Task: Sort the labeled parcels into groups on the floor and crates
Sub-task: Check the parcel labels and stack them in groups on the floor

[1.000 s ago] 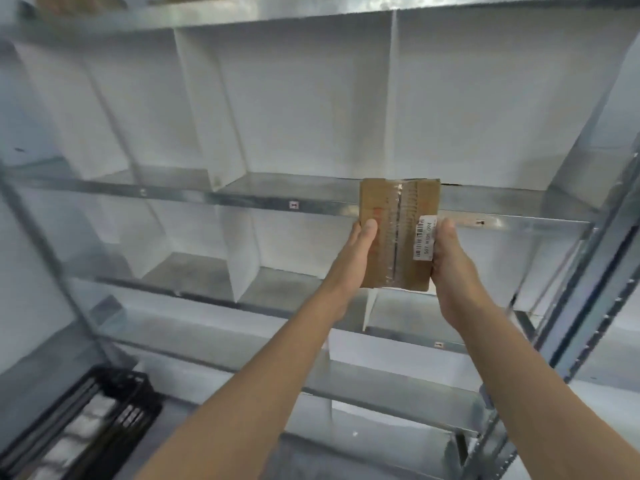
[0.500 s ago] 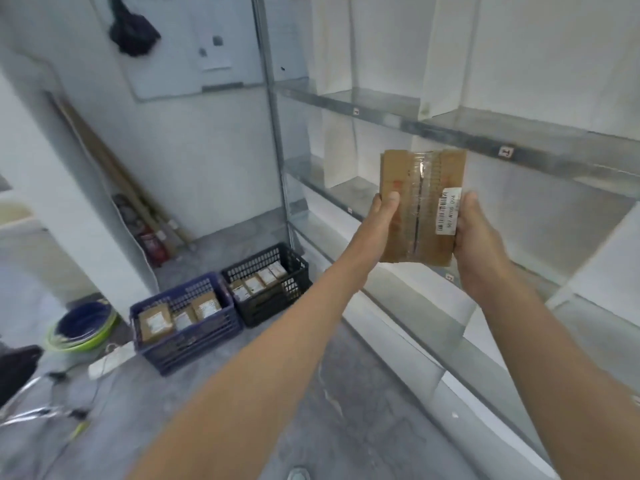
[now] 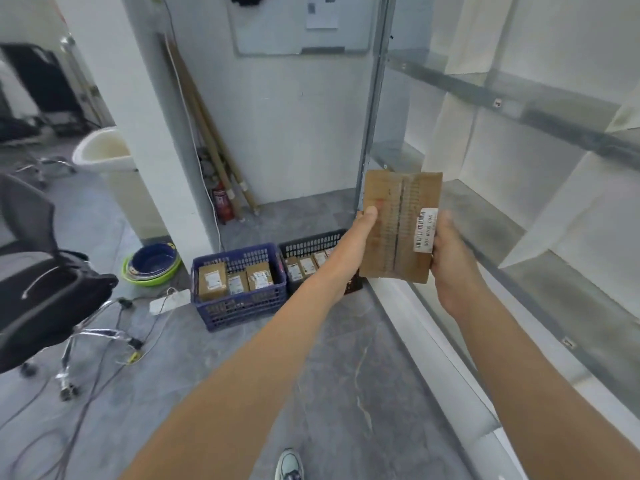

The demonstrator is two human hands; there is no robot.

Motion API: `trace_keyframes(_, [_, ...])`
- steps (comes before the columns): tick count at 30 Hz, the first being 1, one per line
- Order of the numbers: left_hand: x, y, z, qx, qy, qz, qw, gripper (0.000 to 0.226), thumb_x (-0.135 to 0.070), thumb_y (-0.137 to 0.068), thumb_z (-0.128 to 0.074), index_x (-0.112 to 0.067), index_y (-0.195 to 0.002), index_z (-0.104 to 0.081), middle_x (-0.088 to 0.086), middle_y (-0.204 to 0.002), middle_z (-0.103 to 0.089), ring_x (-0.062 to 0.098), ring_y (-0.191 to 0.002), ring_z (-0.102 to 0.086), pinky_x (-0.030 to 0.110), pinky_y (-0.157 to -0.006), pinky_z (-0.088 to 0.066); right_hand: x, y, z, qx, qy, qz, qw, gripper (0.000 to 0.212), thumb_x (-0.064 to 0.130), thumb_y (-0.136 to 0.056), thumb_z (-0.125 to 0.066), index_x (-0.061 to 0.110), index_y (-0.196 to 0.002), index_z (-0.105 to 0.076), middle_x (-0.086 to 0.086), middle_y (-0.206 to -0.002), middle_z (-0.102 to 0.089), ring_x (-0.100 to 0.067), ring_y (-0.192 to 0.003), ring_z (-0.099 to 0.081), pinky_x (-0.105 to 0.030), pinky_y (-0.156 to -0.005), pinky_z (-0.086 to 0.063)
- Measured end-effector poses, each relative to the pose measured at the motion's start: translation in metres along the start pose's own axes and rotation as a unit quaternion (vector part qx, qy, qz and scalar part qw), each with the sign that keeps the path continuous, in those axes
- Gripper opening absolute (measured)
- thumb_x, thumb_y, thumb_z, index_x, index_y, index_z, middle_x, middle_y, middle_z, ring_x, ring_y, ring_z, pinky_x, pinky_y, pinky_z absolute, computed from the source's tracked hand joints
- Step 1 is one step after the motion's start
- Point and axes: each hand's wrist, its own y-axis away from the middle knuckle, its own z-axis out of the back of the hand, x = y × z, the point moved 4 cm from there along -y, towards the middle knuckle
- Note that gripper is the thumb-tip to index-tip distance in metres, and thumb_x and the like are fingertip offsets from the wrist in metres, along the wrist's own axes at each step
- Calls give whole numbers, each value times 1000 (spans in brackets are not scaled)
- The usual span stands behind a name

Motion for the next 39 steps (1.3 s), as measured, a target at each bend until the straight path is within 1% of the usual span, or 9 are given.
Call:
trace_keyframes(5, [2,-61,82,-36,4,19,999,27,-65,-105,-26,-60,-104,-53,-32,-112,-52,1,-119,-43,48,-122,-27,-2,-70,-77,31,-4,-20,999,58,66,-106,-24,37,-140,-61,6,-139,-66,-15,-131,-57,-42,-116,-39])
trace_keyframes(10, [12,-110,149,-53,4,35,998,47,-69,-103,-26,-50,-136,-52,-13,-149,-52,10,-140,-42,57,-123,-25,-8,-122,-139,55,-3,-47,997,55,64,-107,-24,35,-132,-64,3,-134,-68,-10,-119,-63,-24,-82,-48])
trace_keyframes(15, [32,-154,199,-76,11,70,995,66,-77,-97,-26,-45,-151,-44,-10,-160,-42,16,-150,-33,59,-124,-21,-29,-183,-182,91,7,-72,993,65,71,-104,-22,36,-145,-57,4,-141,-65,-15,-128,-59,-28,-88,-48])
trace_keyframes(19, [52,-191,224,-111,19,122,986,78,-87,-83,-33,-47,-148,-47,-10,-156,-48,17,-146,-40,58,-122,-25,-53,-234,-207,100,2,-117,988,67,80,-97,-32,38,-140,-62,4,-136,-69,-18,-128,-61,-41,-104,-51])
trace_keyframes(26, [86,-282,254,-167,44,145,974,52,-58,-108,-29,-30,-147,-47,-14,-129,-58,-6,-101,-53,35,-99,-39,-94,-339,-239,132,19,-178,975,65,78,-98,-34,36,-137,-65,5,-130,-71,-15,-120,-64,-32,-84,-50])
trace_keyframes(29, [103,-329,258,-193,55,173,964,50,-59,-107,-32,-29,-143,-48,-15,-123,-60,0,-106,-55,38,-106,-41,-112,-391,-246,141,29,-191,971,72,83,-93,-37,34,-140,-62,4,-133,-70,-14,-121,-64,-32,-87,-52])
trace_keyframes(32, [117,-372,262,-217,73,209,951,51,-65,-103,-36,-32,-139,-52,-15,-121,-63,10,-117,-58,41,-108,-42,-133,-442,-251,154,57,-227,960,93,99,-73,-43,41,-143,-59,7,-144,-63,-15,-129,-58,-43,-108,-47])
trace_keyframes(36, [140,-418,274,-226,69,224,946,55,-66,-103,-34,-32,-142,-51,-14,-128,-62,2,-112,-59,34,-98,-41,-149,-492,-260,196,66,-256,944,65,73,-103,-24,37,-146,-57,9,-137,-65,-5,-112,-60,-24,-78,-45])
trace_keyframes(39, [162,-447,283,-229,84,254,936,56,-66,-103,-35,-33,-143,-54,-10,-134,-64,3,-113,-61,35,-99,-43,-167,-522,-267,212,80,-272,935,64,70,-105,-22,37,-146,-56,8,-139,-65,-9,-122,-60,-25,-80,-46])
